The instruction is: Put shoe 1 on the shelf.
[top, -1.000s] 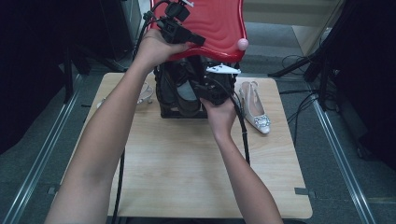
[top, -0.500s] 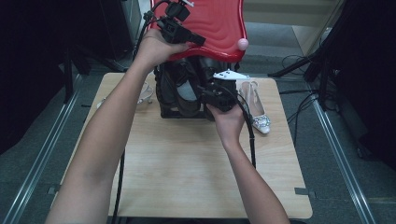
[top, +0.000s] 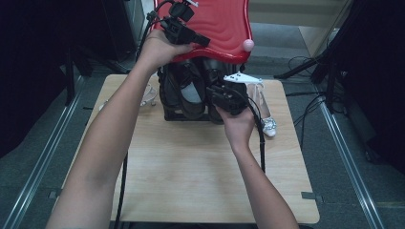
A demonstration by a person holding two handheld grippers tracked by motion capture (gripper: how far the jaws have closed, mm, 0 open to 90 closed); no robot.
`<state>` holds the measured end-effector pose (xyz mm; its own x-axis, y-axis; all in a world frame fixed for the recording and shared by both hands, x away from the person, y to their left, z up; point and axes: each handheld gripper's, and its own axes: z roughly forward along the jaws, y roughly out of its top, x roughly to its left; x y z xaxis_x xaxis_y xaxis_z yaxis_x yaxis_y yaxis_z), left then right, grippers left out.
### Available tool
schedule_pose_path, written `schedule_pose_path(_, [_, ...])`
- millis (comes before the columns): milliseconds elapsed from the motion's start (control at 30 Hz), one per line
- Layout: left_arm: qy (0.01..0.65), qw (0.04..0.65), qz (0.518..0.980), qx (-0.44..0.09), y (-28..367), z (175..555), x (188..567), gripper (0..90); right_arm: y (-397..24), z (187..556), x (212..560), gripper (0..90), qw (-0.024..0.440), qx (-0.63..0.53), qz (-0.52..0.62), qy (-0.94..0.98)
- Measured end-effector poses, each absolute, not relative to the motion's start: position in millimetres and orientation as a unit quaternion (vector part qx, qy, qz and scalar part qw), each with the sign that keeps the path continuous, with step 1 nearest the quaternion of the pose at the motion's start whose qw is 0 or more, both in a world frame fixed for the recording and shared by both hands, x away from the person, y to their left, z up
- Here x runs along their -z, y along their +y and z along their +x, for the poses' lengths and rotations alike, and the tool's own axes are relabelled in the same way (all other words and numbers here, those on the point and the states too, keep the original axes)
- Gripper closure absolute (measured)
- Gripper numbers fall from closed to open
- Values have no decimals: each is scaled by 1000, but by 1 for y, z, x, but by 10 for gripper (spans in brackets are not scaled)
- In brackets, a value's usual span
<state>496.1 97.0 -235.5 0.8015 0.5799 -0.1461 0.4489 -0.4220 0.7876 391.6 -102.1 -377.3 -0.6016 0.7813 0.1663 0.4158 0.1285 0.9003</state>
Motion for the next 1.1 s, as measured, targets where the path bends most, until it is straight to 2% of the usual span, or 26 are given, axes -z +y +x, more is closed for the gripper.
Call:
schedule_pose_path(133, [306, 442, 840, -74, 97, 496, 235, 897, -106, 380, 377, 900, 161, -532, 397, 730])
schedule_pose_path(600, [307, 442, 840, -74, 97, 496, 235, 897, -120, 339, 415, 900, 127, -516, 374, 760])
schedule_pose_path(867, [307, 442, 839, -74, 97, 496, 236, 897, -144, 340, 428, 900, 131, -500, 393, 760])
schedule_pose_path(967, [309, 443, 838, -74, 97, 496, 236, 897, -146, 346, 430, 900, 124, -505, 394, 758])
schedule_pose_path(1100, [310, 443, 838, -73, 97, 496, 236, 897, -143, 346, 429, 900, 137, -502, 390, 760])
